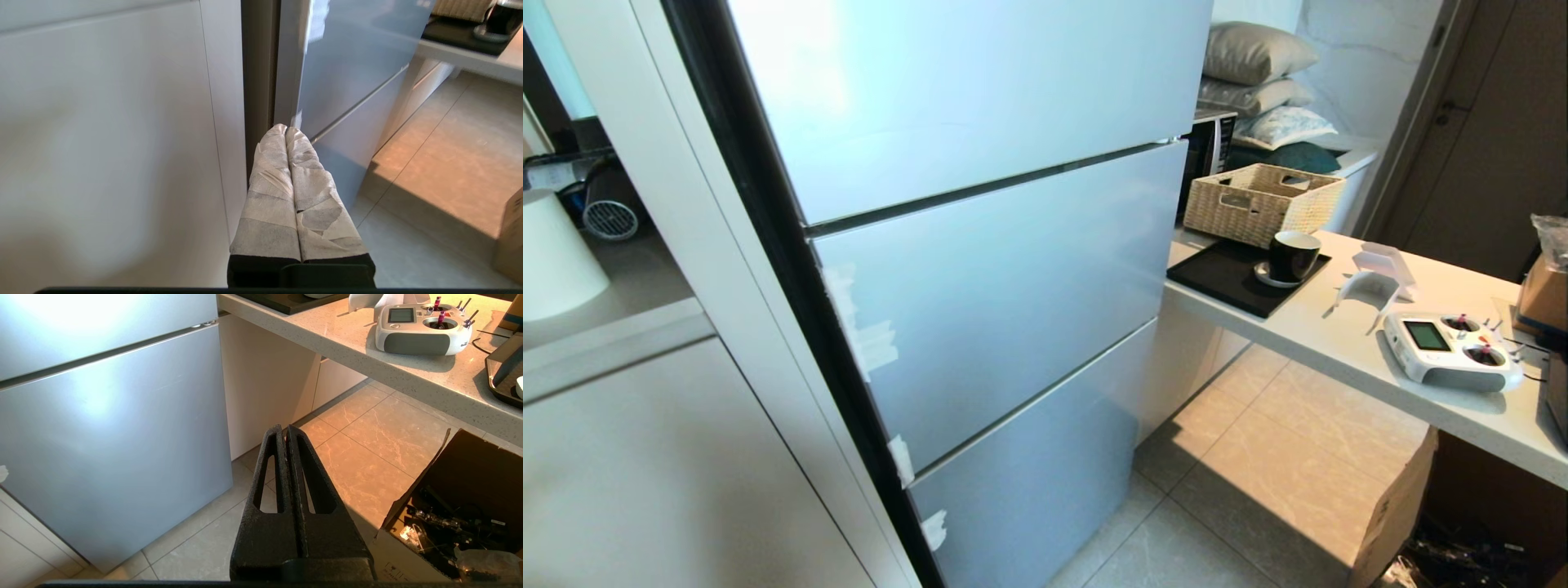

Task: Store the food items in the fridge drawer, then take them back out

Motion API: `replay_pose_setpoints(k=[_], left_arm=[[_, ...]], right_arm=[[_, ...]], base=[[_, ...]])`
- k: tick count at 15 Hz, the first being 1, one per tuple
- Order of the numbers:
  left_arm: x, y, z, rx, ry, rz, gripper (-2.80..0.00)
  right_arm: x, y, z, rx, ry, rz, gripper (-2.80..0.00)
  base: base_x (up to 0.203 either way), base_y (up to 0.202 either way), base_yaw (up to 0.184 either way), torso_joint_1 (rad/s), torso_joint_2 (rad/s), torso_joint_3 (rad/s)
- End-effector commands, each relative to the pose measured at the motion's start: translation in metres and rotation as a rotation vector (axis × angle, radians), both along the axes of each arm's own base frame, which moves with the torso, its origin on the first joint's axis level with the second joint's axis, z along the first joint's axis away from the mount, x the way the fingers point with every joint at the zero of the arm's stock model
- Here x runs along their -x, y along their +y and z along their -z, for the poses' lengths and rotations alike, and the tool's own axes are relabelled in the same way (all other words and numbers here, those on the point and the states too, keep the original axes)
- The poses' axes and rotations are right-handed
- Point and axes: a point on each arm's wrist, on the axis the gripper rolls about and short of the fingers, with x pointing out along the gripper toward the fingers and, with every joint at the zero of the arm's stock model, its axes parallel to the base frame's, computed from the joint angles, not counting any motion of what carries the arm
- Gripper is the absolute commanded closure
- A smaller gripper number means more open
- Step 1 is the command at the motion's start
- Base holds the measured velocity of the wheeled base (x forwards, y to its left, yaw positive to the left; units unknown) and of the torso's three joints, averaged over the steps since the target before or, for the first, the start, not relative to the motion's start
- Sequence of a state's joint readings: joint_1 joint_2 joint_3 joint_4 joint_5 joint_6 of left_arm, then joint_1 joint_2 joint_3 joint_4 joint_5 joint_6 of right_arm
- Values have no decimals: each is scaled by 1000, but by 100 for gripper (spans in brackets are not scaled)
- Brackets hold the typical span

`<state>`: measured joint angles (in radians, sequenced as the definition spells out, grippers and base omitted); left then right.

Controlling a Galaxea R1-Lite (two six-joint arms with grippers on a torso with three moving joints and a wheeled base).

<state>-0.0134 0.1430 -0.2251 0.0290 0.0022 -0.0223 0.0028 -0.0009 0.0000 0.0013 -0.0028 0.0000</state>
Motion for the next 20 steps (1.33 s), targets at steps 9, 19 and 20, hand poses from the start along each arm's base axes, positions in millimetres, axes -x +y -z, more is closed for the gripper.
replay_pose_setpoints(k=[9, 19, 20], left_arm=[[-119, -8, -33, 91, 287, 97, 0], [-241, -30, -20, 147, 187, 9, 0], [-252, -32, -19, 159, 163, -17, 0]], right_arm=[[0, 0, 0, 0, 3, 0, 0], [0, 0, 0, 1, 3, -1, 0], [0, 0, 0, 0, 3, 0, 0]], base=[[0, 0, 0, 0, 0, 0], [0, 0, 0, 0, 0, 0], [0, 0, 0, 0, 0, 0]])
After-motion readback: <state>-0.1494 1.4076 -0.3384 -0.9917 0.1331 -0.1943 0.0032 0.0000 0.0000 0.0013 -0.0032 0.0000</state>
